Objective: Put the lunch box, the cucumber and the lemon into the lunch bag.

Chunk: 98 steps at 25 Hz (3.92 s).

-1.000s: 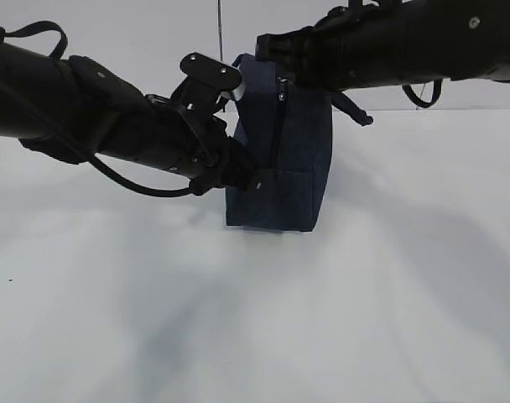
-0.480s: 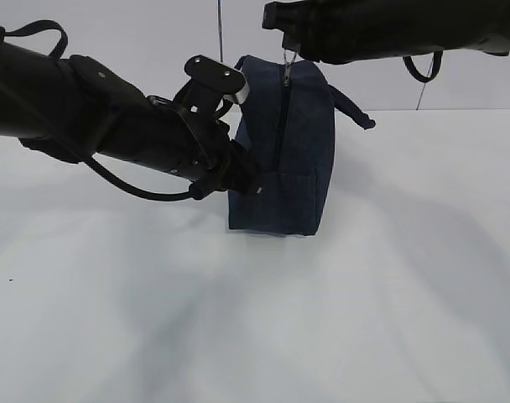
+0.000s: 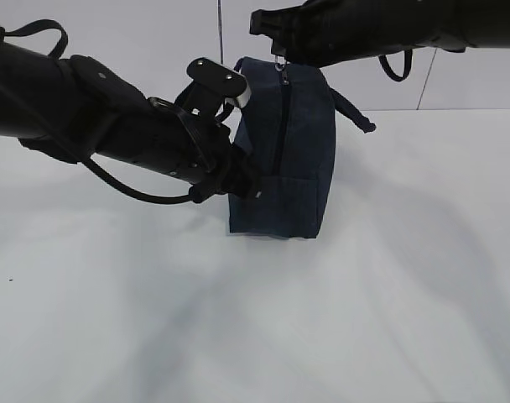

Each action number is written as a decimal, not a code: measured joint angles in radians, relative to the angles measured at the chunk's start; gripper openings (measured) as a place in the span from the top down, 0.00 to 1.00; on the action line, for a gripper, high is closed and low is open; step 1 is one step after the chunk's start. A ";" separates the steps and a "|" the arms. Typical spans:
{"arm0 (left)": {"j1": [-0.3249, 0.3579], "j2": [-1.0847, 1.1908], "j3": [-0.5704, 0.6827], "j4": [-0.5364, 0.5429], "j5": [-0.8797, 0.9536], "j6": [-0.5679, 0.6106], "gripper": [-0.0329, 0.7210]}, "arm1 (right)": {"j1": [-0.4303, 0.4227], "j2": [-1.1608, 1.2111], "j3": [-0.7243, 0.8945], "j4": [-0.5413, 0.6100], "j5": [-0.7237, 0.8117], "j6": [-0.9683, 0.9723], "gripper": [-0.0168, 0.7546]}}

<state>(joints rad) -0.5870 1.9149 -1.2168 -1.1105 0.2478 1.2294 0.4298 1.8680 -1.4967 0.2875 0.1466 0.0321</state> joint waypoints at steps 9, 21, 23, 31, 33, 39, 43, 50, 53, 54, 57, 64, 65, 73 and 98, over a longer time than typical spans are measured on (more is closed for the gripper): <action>0.000 0.000 0.000 0.012 0.012 0.000 0.95 | -0.061 0.079 -0.116 0.000 0.066 0.000 0.98; 0.000 0.000 0.000 0.024 0.014 0.002 0.95 | -0.089 0.205 -0.296 0.019 0.125 0.000 0.98; 0.000 0.000 0.000 0.026 0.014 0.002 0.95 | -0.091 0.226 -0.336 0.020 0.136 0.000 0.98; 0.000 0.000 0.000 0.026 0.023 0.002 0.95 | -0.123 0.332 -0.499 0.027 0.207 0.000 0.98; 0.000 0.000 0.000 0.026 0.024 0.002 0.95 | -0.131 0.351 -0.521 0.027 0.217 0.000 0.98; 0.000 0.000 0.000 0.026 0.043 0.002 0.95 | -0.138 0.389 -0.579 0.027 0.226 0.000 0.98; 0.000 0.000 0.000 0.026 0.058 0.002 0.95 | -0.138 0.422 -0.621 0.027 0.230 -0.004 0.98; 0.000 0.000 0.031 0.026 0.111 0.004 0.95 | -0.138 0.439 -0.629 -0.036 0.230 -0.047 0.98; 0.000 0.000 0.049 0.026 0.118 0.006 0.96 | -0.138 0.439 -0.631 -0.051 0.237 -0.049 0.98; 0.000 0.000 0.050 0.026 0.122 0.006 0.96 | -0.138 0.440 -0.631 -0.051 0.239 -0.049 0.98; 0.000 0.000 0.051 0.026 0.134 0.006 0.96 | -0.138 0.441 -0.631 -0.053 0.242 -0.049 0.98; 0.000 -0.036 0.054 0.033 0.187 -0.028 0.94 | -0.138 0.446 -0.631 -0.055 0.244 -0.091 0.98; 0.000 -0.044 0.056 0.034 0.190 -0.035 0.91 | -0.138 0.446 -0.631 -0.055 0.244 -0.093 0.98; 0.007 -0.119 0.060 0.057 0.248 -0.094 0.58 | -0.139 0.446 -0.633 -0.061 0.242 -0.110 0.98; 0.057 -0.068 -0.246 -0.124 0.218 -0.298 0.43 | -0.141 0.446 -0.673 -0.055 0.274 -0.110 0.98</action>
<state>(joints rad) -0.5296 1.8472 -1.4630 -1.2350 0.4655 0.9314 0.2891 2.3135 -2.1698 0.2324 0.4203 -0.0782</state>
